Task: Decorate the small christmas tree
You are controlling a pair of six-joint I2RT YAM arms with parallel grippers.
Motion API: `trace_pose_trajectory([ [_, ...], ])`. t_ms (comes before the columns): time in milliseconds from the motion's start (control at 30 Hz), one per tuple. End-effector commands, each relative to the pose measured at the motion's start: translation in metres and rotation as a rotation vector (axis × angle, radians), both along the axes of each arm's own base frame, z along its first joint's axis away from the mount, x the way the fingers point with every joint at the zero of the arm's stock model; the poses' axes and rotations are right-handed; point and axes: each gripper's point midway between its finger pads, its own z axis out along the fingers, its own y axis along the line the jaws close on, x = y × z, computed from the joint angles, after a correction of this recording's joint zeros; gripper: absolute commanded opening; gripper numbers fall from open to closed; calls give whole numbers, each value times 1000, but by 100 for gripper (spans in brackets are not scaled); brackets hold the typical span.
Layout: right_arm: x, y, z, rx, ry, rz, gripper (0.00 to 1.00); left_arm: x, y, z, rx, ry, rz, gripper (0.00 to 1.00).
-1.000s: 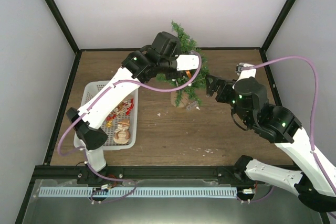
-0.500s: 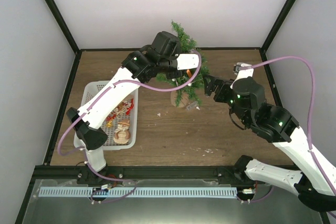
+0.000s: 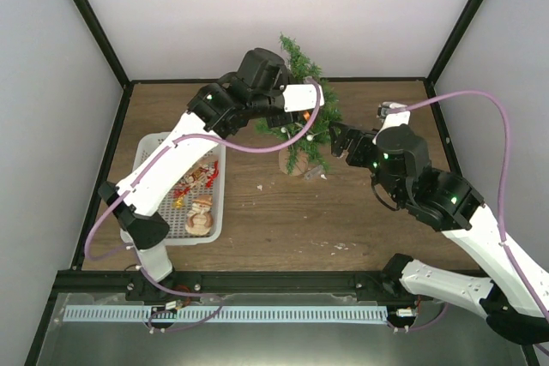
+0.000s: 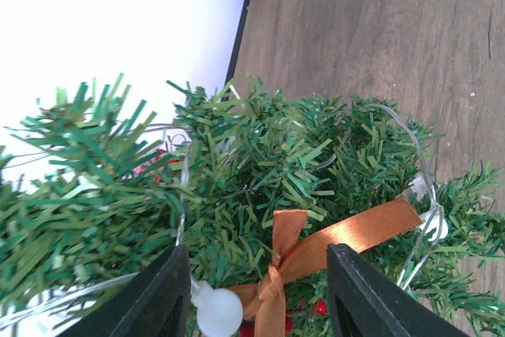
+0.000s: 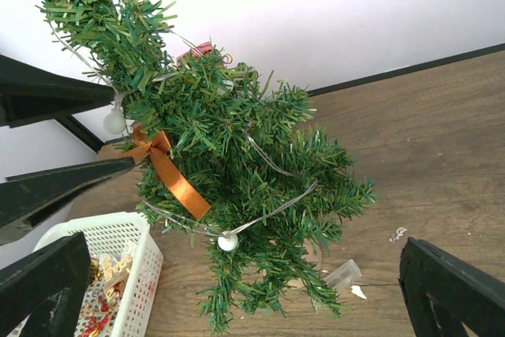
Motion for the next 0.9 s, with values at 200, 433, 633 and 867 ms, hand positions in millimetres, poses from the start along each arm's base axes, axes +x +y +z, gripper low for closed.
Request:
trace_pose_trajectory([
  [200, 0, -2, 5, 26, -12, -12, 100, -14, 24, 41, -84, -35, 24, 49],
  [433, 2, 2, 0, 29, -6, -8, 100, -18, 29, 31, -74, 11, 17, 11],
  [633, 2, 2, -1, 27, -6, -11, 100, -20, 25, 16, -43, 47, -2, 3],
  [867, -2, -4, -5, 33, 3, -23, 100, -13, 16, -6, -22, 86, -6, 3],
])
